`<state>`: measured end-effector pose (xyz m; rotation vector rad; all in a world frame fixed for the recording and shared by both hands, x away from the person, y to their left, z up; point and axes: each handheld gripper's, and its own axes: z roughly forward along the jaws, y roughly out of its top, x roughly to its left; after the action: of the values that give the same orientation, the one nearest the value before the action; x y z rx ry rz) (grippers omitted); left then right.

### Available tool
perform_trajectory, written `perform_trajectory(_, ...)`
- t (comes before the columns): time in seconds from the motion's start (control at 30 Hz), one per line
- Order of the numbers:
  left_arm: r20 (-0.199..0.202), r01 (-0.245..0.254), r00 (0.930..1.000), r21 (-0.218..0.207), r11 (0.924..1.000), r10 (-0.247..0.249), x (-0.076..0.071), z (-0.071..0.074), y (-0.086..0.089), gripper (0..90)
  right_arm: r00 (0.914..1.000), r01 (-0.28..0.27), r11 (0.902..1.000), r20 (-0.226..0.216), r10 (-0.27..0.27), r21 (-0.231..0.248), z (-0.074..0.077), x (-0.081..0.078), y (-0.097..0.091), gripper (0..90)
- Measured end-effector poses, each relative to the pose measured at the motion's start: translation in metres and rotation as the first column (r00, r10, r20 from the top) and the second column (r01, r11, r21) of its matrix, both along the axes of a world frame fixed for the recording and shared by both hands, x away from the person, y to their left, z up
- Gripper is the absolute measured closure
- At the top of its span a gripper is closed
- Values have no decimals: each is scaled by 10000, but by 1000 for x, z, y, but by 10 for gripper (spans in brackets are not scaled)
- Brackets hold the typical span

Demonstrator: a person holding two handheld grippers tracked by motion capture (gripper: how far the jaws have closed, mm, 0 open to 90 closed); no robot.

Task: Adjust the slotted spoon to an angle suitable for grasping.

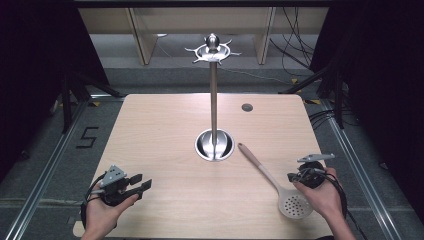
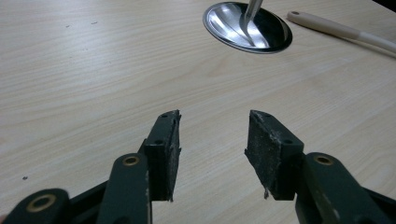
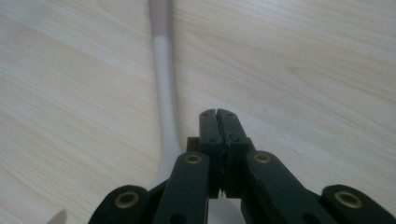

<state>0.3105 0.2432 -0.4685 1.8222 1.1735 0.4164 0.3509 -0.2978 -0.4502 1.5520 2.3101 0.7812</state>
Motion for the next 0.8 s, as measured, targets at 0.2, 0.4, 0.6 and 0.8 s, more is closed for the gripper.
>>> perform_trajectory(0.2,-224,77,9997,159,9998,-74,4,-2,-4,531,9966,-458,9943,-731,388,-967,-3,14,-2,900)
perform_trajectory(0.4,-243,271,9993,193,9994,-266,0,-4,-7,531,9844,-723,9854,-1702,456,-1544,-12,24,7,900)
perform_trajectory(0.6,-167,268,9995,61,9996,-267,-5,-2,-3,530,9734,-664,9805,-2280,230,-1848,-13,28,17,900)
perform_trajectory(0.8,-176,370,9992,91,9993,-368,-3,-2,-5,530,9641,-621,9810,-2652,113,-1839,-16,30,17,900)
